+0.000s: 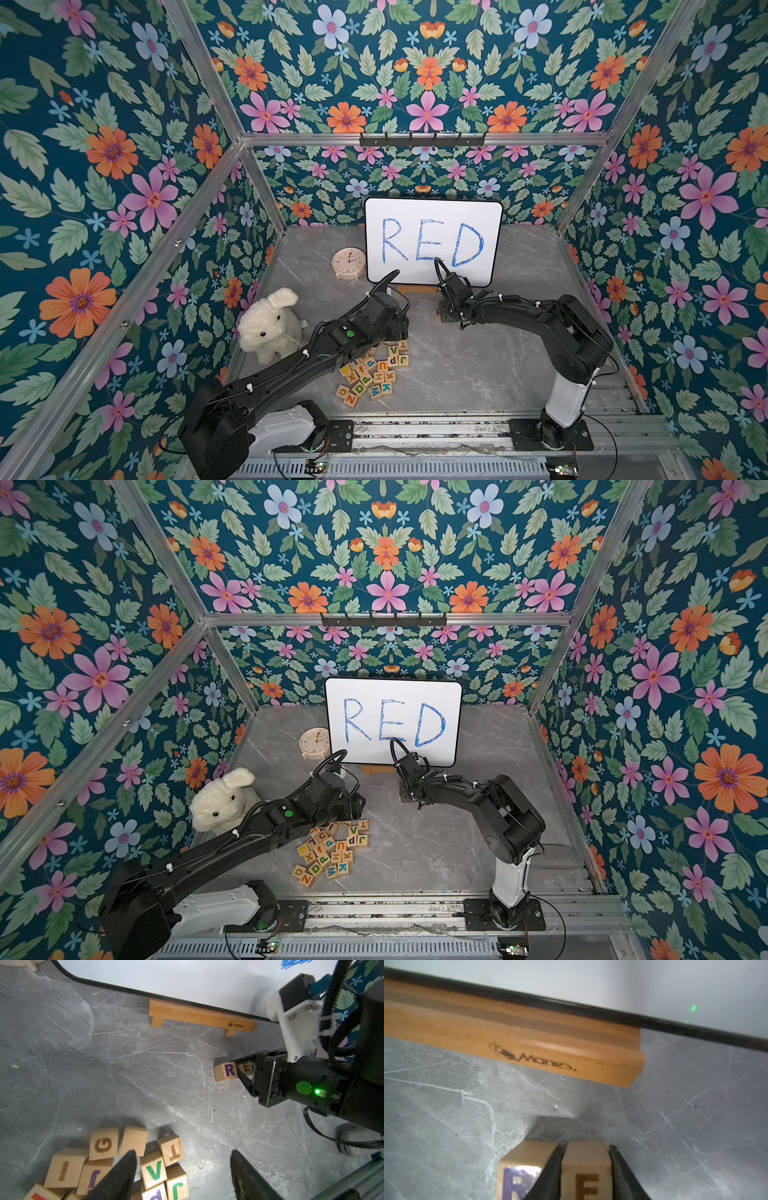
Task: Assemble the uppercase word "red" with letter blocks
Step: Place the letter block at the center of the board.
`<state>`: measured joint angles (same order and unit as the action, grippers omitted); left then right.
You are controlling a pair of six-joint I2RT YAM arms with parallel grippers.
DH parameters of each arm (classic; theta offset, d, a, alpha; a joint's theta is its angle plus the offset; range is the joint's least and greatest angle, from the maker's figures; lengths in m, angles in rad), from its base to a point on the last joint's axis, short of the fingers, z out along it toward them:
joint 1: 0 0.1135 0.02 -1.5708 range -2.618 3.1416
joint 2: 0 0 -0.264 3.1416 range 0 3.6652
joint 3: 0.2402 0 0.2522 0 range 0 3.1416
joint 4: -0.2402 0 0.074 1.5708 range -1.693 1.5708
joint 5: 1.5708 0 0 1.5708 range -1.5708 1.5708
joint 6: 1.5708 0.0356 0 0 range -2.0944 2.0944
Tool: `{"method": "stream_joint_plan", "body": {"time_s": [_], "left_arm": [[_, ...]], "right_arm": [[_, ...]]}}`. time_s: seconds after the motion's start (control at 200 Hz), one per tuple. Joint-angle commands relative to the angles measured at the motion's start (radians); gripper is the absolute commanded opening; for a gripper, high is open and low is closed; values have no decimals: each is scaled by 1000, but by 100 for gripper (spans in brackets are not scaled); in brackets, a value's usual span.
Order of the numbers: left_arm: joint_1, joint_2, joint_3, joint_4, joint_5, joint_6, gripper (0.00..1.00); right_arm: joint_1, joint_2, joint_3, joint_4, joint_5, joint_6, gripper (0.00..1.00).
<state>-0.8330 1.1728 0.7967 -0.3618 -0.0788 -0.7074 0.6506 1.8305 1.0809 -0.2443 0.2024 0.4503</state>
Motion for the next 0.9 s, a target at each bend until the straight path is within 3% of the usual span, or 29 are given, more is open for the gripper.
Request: {"method": "stream_joint_plan", "body": {"time_s": [0.0,0.53,0.74,0.895], "left_arm": [[0,1,8,-11,-8,-1,73],[0,3,20,-13,-17,3,73],[0,-1,23,-19,-43,8,73],[0,2,27,-34,-74,-2,71]], "right_arm": [[1,3,6,-20,4,7,41],[1,-99,1,-55,11,42,42],[0,-266,-60,-49,-7,55,41],[0,-444,-190,87,-77,-10,40]]}}
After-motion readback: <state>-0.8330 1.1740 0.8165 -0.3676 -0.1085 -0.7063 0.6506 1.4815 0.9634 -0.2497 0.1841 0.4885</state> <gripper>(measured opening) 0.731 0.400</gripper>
